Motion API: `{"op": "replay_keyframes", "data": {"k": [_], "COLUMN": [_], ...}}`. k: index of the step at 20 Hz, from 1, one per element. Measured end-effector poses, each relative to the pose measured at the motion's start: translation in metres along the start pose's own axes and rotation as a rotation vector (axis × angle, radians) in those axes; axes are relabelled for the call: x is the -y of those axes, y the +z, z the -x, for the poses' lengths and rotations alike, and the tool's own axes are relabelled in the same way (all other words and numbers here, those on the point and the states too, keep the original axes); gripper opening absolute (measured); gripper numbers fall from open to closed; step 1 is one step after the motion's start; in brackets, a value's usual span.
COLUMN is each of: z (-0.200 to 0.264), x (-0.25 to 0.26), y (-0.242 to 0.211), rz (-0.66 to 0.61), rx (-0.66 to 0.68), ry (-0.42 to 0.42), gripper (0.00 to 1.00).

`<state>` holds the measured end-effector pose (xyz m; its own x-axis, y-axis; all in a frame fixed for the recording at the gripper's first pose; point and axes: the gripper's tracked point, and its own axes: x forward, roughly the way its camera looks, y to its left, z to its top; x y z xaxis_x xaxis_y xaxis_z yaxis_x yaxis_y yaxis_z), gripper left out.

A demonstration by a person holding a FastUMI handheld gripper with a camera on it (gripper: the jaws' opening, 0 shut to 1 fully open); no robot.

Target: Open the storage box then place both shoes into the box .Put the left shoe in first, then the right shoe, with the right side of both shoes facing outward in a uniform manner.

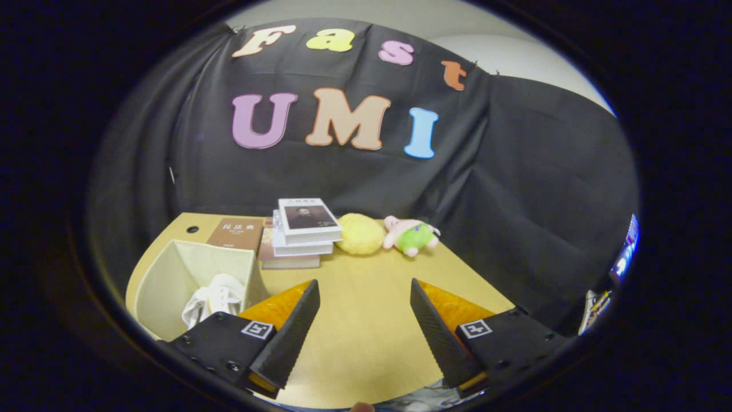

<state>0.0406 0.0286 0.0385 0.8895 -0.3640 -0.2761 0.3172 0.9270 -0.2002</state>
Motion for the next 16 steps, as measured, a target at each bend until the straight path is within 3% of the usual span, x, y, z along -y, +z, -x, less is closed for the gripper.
{"op": "replay_keyframes", "data": {"k": [4, 7, 13, 16], "z": [-0.007, -0.009, -0.006, 0.002], "x": [0.027, 0.042, 0.036, 0.024], "y": [0.02, 0.018, -0.01, -0.015], "rz": [-0.129, -0.148, -0.093, -0.133], "rx": [0.231, 0.348, 0.38, 0.384], "ry": [0.084, 0.124, 0.263, 0.349], "gripper": [1.0, 1.0, 1.0, 1.0]}}
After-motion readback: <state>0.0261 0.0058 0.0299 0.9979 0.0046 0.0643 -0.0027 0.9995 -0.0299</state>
